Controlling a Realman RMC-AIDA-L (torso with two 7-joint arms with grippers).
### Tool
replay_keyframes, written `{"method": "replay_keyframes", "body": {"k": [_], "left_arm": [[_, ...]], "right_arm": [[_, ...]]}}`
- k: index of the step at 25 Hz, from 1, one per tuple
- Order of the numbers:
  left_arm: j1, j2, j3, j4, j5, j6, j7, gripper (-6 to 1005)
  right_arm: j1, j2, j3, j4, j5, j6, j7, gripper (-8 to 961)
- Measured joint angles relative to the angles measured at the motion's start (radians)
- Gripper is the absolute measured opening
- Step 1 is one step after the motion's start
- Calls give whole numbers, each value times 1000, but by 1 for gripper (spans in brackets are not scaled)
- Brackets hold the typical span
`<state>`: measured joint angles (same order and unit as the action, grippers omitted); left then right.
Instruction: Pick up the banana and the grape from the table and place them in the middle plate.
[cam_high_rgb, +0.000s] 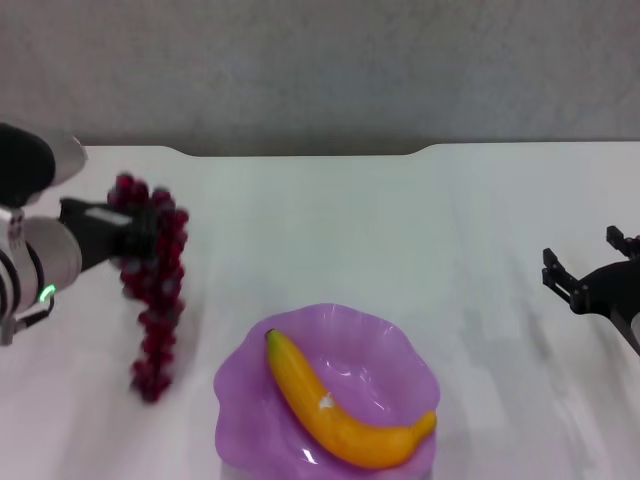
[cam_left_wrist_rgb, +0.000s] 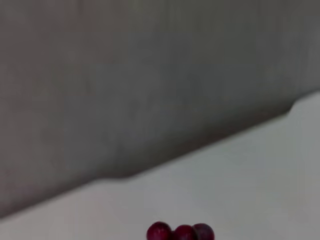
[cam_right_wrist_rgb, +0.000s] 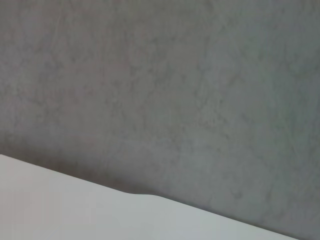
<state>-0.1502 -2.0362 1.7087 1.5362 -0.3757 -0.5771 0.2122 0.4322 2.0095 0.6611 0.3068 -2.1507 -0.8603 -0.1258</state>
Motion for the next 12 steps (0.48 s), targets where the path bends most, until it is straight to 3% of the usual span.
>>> {"method": "replay_keyframes", "body": {"k": [6,12], "left_arm": [[108,3,36,187,-42,47,73,81],[144,5,12,367,-100,-95,143,76]], "right_arm": [[2,1,0,-3,0,5,0,889],[0,2,0,-3,0,6,0,888]]}}
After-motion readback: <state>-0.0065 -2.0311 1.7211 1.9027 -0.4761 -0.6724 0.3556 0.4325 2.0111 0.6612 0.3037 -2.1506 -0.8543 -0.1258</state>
